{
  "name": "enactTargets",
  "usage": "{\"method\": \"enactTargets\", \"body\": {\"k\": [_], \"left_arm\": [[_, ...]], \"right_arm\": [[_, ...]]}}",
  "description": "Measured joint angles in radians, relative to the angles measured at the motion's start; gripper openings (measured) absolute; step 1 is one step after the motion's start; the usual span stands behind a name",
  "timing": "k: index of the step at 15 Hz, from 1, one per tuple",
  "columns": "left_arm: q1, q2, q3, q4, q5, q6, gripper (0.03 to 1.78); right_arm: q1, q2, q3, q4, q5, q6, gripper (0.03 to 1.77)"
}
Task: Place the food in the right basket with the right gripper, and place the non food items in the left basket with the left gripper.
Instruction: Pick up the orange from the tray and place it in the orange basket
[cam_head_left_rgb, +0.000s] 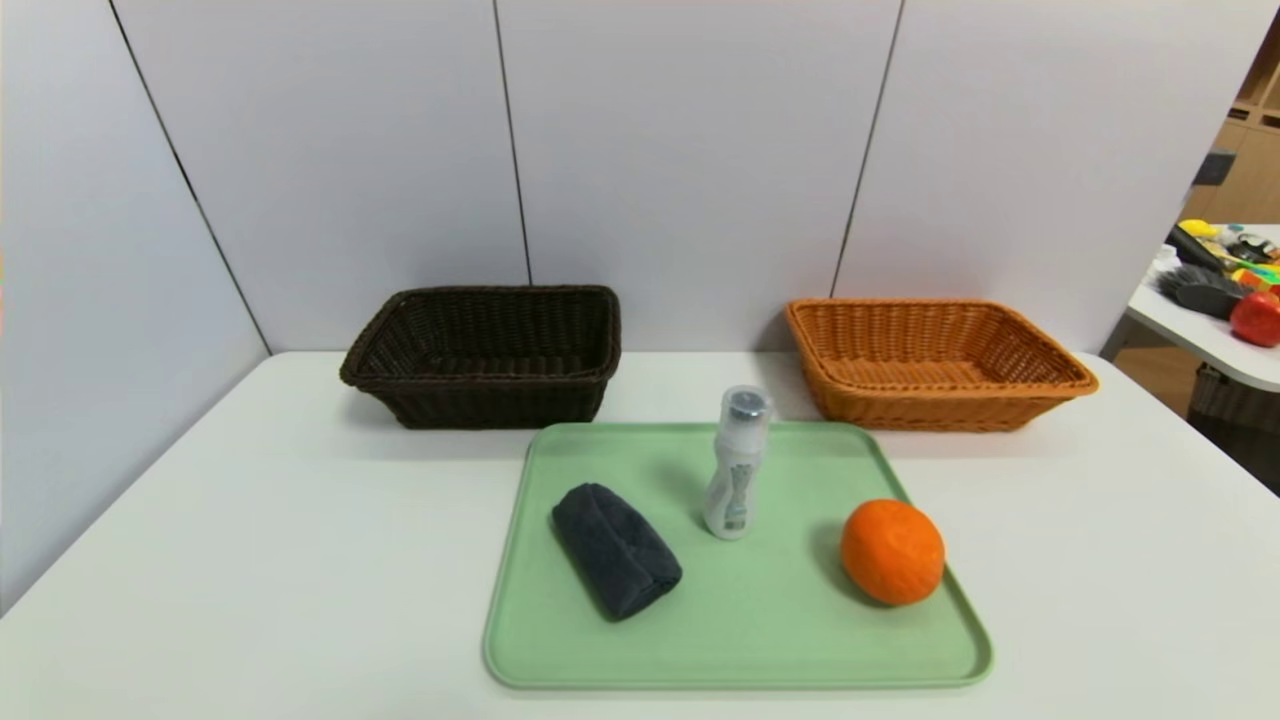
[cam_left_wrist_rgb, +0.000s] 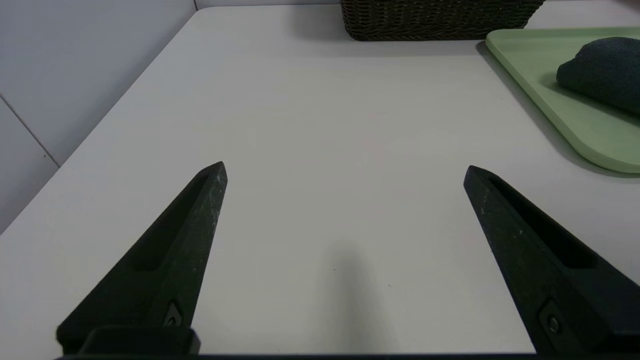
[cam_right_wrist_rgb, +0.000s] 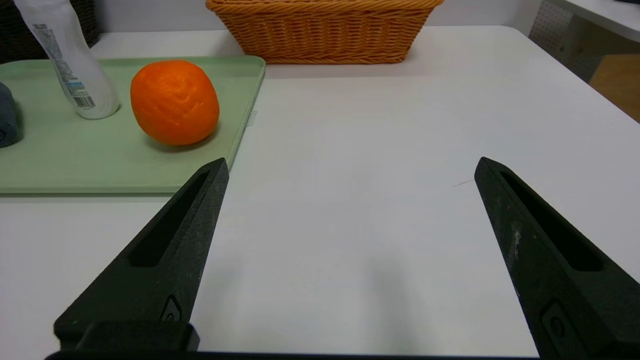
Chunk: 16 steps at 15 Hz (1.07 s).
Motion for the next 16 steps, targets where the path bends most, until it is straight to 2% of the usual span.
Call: {"method": "enactTargets", "body": {"k": [8,10,12,14,16], "left_arm": [[0.0,0.0,-0.025,0.005,0.002,0.022,1.69],[0.0,0.001,-0.107,0.033,-0.007,0.032,1.69],[0.0,0.007,-0.227,0.118,-0.042,0.064,1.69],[0.0,0.042,-0.363,0.214,-0.084,0.094,1.69],[0.0,0.138,-0.484,0.249,-0.101,0.115,1.69]], "right_arm": [[0.0,0.0,-0.032,0.006,-0.001,-0.004,1.7],[0.0,0.011,-0.147,0.051,0.004,-0.006,1.7],[0.0,0.054,-0.304,0.139,0.02,-0.02,1.7],[0.001,0.13,-0.472,0.242,0.053,-0.048,1.7],[0.003,0.23,-0.598,0.321,0.096,-0.079,1.7]]}}
